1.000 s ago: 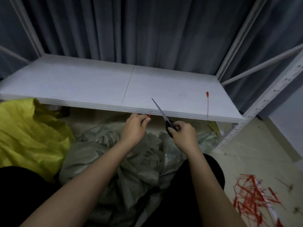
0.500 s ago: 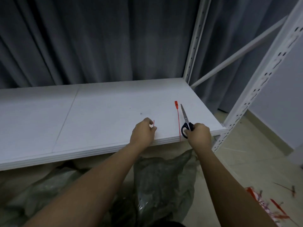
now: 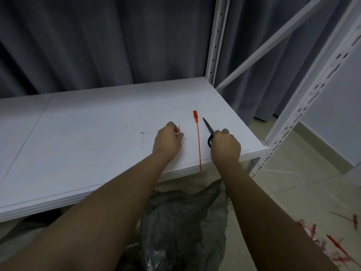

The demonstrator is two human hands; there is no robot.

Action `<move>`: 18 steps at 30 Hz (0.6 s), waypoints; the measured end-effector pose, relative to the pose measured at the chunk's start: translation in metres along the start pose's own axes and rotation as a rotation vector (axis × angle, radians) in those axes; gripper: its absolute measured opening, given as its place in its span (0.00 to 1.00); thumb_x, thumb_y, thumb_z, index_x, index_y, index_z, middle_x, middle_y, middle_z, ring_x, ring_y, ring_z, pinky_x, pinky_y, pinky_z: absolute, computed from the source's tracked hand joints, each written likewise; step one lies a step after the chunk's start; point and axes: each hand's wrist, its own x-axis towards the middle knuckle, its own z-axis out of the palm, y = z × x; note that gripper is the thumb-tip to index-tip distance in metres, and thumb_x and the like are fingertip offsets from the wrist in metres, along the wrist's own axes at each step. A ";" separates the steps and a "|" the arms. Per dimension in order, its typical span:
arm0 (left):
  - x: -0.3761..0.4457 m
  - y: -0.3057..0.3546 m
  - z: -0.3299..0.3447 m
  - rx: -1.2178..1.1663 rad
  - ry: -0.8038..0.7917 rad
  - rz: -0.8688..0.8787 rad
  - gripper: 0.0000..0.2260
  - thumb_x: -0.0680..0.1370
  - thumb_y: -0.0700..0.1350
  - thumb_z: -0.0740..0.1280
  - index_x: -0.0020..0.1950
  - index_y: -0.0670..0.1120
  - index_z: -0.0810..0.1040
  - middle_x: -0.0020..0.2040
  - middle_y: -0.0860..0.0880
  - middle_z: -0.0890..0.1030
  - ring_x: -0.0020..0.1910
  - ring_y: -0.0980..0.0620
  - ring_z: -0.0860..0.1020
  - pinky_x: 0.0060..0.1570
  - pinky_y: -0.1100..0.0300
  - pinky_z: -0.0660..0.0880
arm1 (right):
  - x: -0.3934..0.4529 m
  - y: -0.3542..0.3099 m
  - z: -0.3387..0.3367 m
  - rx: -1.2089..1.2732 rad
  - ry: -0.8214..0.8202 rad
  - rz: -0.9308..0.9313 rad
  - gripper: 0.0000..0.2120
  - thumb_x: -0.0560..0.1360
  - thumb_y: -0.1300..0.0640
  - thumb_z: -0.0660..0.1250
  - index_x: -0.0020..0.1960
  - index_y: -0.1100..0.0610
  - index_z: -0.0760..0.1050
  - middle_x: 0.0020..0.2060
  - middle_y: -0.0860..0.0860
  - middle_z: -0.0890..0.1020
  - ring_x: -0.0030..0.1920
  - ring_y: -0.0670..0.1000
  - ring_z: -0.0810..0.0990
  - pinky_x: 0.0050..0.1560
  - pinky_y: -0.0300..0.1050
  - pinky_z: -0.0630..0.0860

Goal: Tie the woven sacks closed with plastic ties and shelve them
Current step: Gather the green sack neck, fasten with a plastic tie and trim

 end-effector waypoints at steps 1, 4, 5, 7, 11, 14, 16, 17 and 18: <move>0.000 0.002 0.000 0.019 0.001 0.009 0.08 0.80 0.44 0.62 0.56 0.42 0.73 0.51 0.42 0.81 0.48 0.46 0.79 0.48 0.58 0.73 | -0.001 0.000 0.001 0.003 0.031 0.000 0.14 0.79 0.59 0.62 0.62 0.62 0.73 0.55 0.57 0.76 0.54 0.55 0.76 0.53 0.46 0.75; -0.006 0.005 -0.008 0.139 0.009 0.058 0.11 0.81 0.42 0.59 0.61 0.41 0.72 0.57 0.41 0.78 0.52 0.44 0.77 0.50 0.58 0.72 | -0.006 -0.002 0.003 0.109 0.174 -0.013 0.13 0.79 0.58 0.59 0.61 0.60 0.76 0.54 0.56 0.76 0.56 0.54 0.73 0.52 0.45 0.73; -0.010 0.005 -0.012 0.169 0.014 0.074 0.11 0.81 0.41 0.59 0.63 0.42 0.72 0.59 0.41 0.76 0.53 0.44 0.77 0.50 0.56 0.72 | -0.010 -0.003 0.003 0.147 0.203 -0.028 0.13 0.79 0.58 0.59 0.60 0.60 0.77 0.54 0.55 0.77 0.55 0.54 0.73 0.52 0.44 0.73; -0.017 0.002 -0.024 0.225 0.002 0.099 0.12 0.80 0.40 0.58 0.63 0.43 0.72 0.60 0.42 0.74 0.53 0.43 0.77 0.50 0.54 0.74 | -0.020 -0.008 0.001 0.209 0.205 -0.060 0.14 0.79 0.58 0.60 0.60 0.59 0.78 0.54 0.55 0.77 0.55 0.53 0.73 0.53 0.44 0.73; -0.043 -0.011 -0.056 0.341 -0.105 0.111 0.12 0.79 0.38 0.58 0.58 0.46 0.76 0.59 0.44 0.77 0.54 0.45 0.77 0.54 0.52 0.75 | -0.048 -0.032 -0.014 0.334 0.134 -0.125 0.13 0.77 0.61 0.60 0.57 0.60 0.79 0.56 0.56 0.76 0.58 0.55 0.73 0.53 0.45 0.73; -0.074 -0.022 -0.089 0.378 -0.131 0.066 0.12 0.79 0.39 0.58 0.57 0.47 0.77 0.58 0.47 0.79 0.54 0.46 0.77 0.50 0.55 0.75 | -0.075 -0.058 -0.030 0.375 0.071 -0.195 0.12 0.77 0.62 0.60 0.56 0.59 0.79 0.56 0.56 0.75 0.58 0.55 0.72 0.49 0.45 0.73; -0.096 -0.028 -0.113 0.418 -0.128 0.041 0.11 0.79 0.40 0.58 0.57 0.48 0.76 0.58 0.47 0.79 0.53 0.47 0.77 0.47 0.56 0.73 | -0.095 -0.078 -0.043 0.399 0.030 -0.251 0.12 0.77 0.61 0.60 0.55 0.58 0.79 0.56 0.55 0.75 0.57 0.55 0.73 0.49 0.44 0.73; -0.109 -0.033 -0.127 0.437 -0.125 0.033 0.11 0.79 0.40 0.58 0.58 0.47 0.76 0.58 0.47 0.79 0.53 0.47 0.77 0.46 0.57 0.72 | -0.106 -0.090 -0.050 0.412 0.003 -0.277 0.12 0.77 0.61 0.60 0.55 0.58 0.80 0.56 0.55 0.75 0.56 0.54 0.74 0.49 0.43 0.73; -0.121 -0.038 -0.140 0.455 -0.125 0.025 0.11 0.79 0.40 0.58 0.58 0.47 0.75 0.58 0.47 0.78 0.54 0.47 0.77 0.46 0.57 0.72 | -0.117 -0.101 -0.057 0.423 -0.024 -0.305 0.11 0.77 0.61 0.60 0.55 0.57 0.80 0.56 0.54 0.75 0.55 0.54 0.74 0.49 0.42 0.72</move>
